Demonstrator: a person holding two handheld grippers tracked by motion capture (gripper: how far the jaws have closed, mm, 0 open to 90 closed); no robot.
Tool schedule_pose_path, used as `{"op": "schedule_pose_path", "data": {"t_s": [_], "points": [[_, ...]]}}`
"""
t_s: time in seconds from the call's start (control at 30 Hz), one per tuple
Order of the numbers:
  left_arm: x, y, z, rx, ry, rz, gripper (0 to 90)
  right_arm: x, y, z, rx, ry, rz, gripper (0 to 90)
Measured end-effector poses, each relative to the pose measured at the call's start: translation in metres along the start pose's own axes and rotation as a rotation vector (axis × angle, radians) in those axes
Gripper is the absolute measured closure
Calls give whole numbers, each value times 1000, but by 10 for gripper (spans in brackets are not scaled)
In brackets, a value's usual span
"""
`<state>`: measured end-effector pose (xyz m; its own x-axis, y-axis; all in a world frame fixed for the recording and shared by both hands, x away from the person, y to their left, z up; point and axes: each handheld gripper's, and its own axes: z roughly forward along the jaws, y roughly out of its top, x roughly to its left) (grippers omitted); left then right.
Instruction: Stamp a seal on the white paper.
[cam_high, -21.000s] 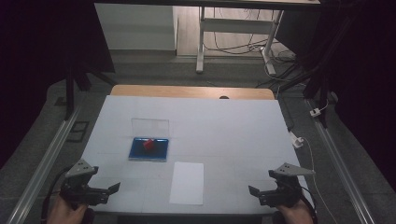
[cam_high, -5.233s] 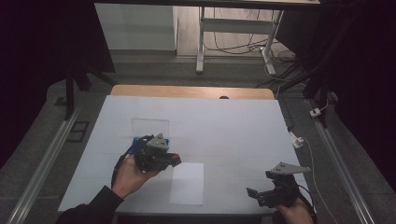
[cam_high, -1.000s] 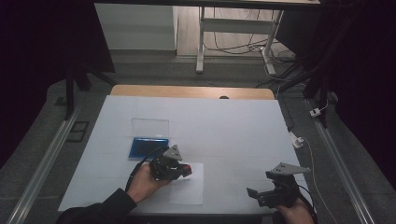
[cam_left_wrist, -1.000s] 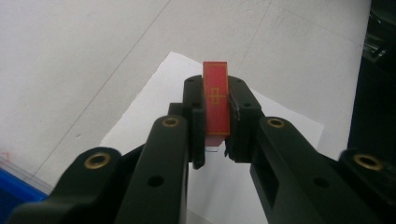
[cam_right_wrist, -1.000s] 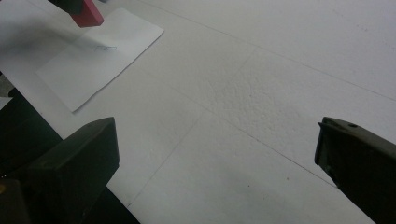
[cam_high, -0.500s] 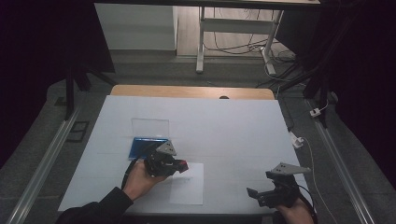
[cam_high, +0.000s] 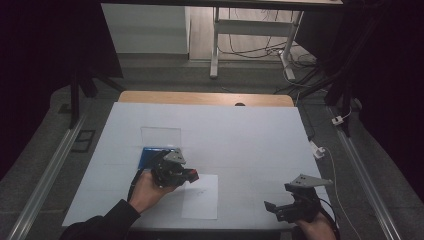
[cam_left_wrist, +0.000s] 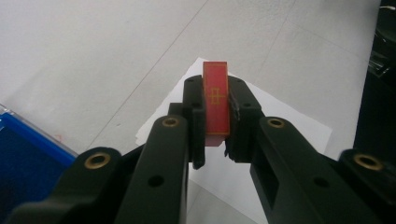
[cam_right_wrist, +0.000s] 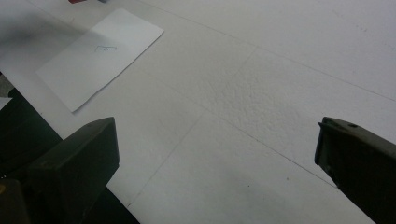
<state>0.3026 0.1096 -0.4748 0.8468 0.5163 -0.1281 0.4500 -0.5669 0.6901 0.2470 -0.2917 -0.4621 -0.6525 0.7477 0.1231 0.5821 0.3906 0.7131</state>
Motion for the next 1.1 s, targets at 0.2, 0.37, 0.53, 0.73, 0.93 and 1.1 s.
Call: {"op": "schedule_pose_path", "data": {"t_s": [0.2, 0.37, 0.53, 0.73, 0.93, 1.1], "points": [[4, -1, -5, -6, 7, -8, 796, 0, 0, 0, -1, 0, 0, 3], [7, -3, -9, -13, 19, -20, 796, 0, 0, 0, -1, 0, 0, 3], [10, -4, -13, -17, 35, -25, 796, 0, 0, 0, -1, 0, 0, 3], [14, -5, -17, -18, 53, -32, 796, 0, 0, 0, -1, -1, 1, 3], [18, -7, -21, -22, 68, -45, 796, 0, 0, 0, -1, -1, 1, 3], [22, -8, -25, -23, 86, -53, 796, 0, 0, 0, -1, -1, 1, 3]]}}
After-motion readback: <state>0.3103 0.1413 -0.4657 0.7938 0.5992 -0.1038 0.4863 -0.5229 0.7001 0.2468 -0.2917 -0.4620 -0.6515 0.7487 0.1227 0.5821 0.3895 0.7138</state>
